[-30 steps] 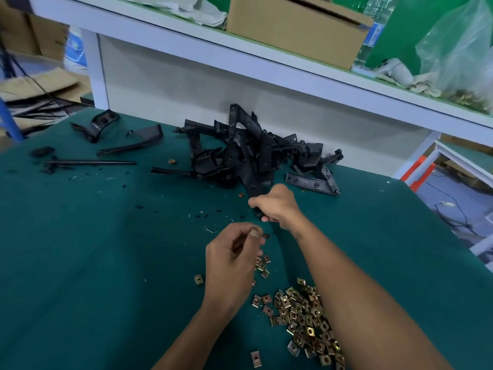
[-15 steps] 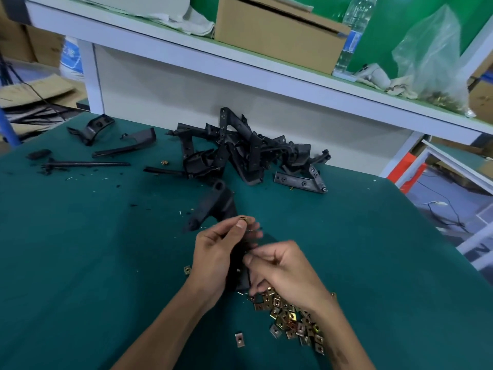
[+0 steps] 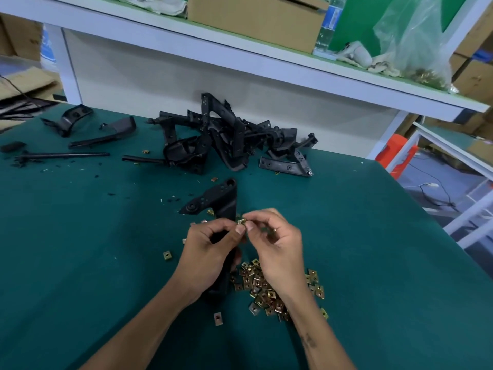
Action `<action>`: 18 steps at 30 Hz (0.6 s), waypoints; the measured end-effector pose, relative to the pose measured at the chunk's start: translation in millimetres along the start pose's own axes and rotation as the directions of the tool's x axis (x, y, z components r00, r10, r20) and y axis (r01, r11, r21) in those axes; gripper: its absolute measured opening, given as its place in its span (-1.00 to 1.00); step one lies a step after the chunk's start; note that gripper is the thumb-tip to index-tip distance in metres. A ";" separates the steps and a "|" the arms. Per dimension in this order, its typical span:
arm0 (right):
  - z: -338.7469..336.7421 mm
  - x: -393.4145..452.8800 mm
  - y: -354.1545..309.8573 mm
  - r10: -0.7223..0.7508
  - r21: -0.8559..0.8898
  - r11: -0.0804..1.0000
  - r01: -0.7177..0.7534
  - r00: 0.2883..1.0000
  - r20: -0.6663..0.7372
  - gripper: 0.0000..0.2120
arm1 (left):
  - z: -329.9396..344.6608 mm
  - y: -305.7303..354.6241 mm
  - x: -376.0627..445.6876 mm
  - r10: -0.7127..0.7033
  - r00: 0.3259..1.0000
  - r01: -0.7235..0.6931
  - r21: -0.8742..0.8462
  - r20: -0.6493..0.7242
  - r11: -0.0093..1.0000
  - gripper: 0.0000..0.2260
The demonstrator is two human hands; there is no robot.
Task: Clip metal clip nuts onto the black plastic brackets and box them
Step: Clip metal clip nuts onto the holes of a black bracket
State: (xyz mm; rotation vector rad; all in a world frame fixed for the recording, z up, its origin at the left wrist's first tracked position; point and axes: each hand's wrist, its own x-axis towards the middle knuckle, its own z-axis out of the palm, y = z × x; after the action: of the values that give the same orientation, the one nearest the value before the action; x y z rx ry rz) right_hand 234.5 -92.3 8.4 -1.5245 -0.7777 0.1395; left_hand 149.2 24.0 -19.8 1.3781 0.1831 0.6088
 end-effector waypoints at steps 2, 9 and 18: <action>-3.9 0.0 -2.1 0.097 0.144 0.984 -0.106 0.993 0.071 -0.87 | 0.2 0.1 -0.9 0.006 1.000 -0.006 0.007 0.022 1.000 -0.80; -17.0 0.2 -15.1 0.097 0.182 0.975 -0.127 0.982 0.164 -0.87 | -6.5 2.4 -1.6 -0.009 0.987 -0.001 0.063 0.162 0.998 -0.76; -42.7 2.4 -17.5 0.219 -0.290 0.950 -0.117 0.910 0.351 -0.80 | -5.8 1.3 -4.1 -0.092 0.961 0.025 0.249 0.259 0.968 -0.84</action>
State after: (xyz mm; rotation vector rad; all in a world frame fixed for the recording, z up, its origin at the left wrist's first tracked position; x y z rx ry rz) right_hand 252.3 -128.3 31.3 -1.8490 -0.9991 0.4911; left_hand 142.7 27.0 -20.6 1.6724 0.0809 0.3507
